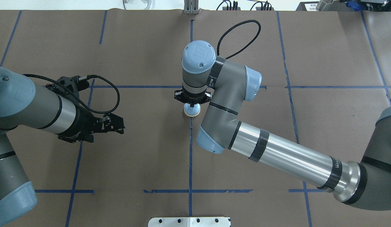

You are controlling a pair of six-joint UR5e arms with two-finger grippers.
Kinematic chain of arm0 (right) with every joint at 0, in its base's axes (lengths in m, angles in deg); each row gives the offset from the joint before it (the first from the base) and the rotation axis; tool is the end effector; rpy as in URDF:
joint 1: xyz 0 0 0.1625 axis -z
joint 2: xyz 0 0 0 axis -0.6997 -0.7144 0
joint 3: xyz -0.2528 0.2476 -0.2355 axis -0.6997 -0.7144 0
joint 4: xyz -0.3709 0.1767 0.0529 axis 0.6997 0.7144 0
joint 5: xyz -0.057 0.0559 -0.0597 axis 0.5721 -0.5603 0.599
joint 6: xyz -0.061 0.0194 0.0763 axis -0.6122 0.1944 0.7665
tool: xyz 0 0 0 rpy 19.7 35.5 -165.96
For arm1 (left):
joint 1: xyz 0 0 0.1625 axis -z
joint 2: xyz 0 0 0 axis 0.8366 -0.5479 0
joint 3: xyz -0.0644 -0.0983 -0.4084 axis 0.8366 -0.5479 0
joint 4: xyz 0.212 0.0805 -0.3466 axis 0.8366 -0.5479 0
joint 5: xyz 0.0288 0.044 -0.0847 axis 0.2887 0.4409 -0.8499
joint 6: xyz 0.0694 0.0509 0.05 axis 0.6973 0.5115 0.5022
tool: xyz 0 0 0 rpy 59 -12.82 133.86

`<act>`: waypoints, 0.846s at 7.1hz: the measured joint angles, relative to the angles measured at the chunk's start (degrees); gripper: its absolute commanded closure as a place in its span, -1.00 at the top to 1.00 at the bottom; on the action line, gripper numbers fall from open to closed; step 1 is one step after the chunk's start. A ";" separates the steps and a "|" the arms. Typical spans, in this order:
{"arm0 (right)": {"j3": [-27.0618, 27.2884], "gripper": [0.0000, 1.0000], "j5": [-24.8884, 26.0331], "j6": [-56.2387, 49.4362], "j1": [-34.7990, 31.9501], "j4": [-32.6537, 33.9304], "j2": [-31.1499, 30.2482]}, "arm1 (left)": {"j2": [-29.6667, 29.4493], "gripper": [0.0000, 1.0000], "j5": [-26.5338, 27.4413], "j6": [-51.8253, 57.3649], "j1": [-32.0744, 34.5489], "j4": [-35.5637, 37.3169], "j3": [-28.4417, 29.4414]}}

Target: Place and press bell with both arms

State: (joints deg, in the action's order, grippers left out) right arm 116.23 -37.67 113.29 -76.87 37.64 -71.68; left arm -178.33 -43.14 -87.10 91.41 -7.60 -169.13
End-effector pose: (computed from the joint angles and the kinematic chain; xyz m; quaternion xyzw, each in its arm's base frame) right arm -0.6101 -0.5040 0.1878 0.0121 -0.4026 0.0301 0.9148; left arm 0.3531 -0.3537 0.2496 -0.0285 0.4788 -0.1112 0.8704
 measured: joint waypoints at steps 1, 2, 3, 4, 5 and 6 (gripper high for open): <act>-0.61 -1.00 0.03 0.06 0.02 -0.09 0.06 | 0.03 1.00 0.00 0.00 0.00 0.00 -0.03; -1.19 -1.00 0.04 0.10 0.04 -0.16 0.27 | 0.05 1.00 0.00 0.00 0.00 0.00 -0.04; -1.73 -1.00 0.08 0.05 0.07 -0.14 0.64 | 0.06 1.00 0.00 0.00 0.00 0.00 -0.06; -2.15 -1.00 0.07 -0.01 0.06 -0.18 0.95 | 0.06 1.00 0.00 0.00 0.00 0.00 -0.06; -2.18 -1.00 -0.25 0.06 0.07 -0.18 1.54 | 0.06 1.00 0.01 0.00 0.00 0.00 -0.06; -1.24 -1.00 -1.48 0.15 -0.58 0.09 1.98 | 0.09 1.00 0.00 0.00 0.00 0.00 -0.06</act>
State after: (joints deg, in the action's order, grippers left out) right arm 114.99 -39.15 113.44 -77.45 37.73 -69.70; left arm -178.25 -43.13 -87.10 91.41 -7.60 -169.19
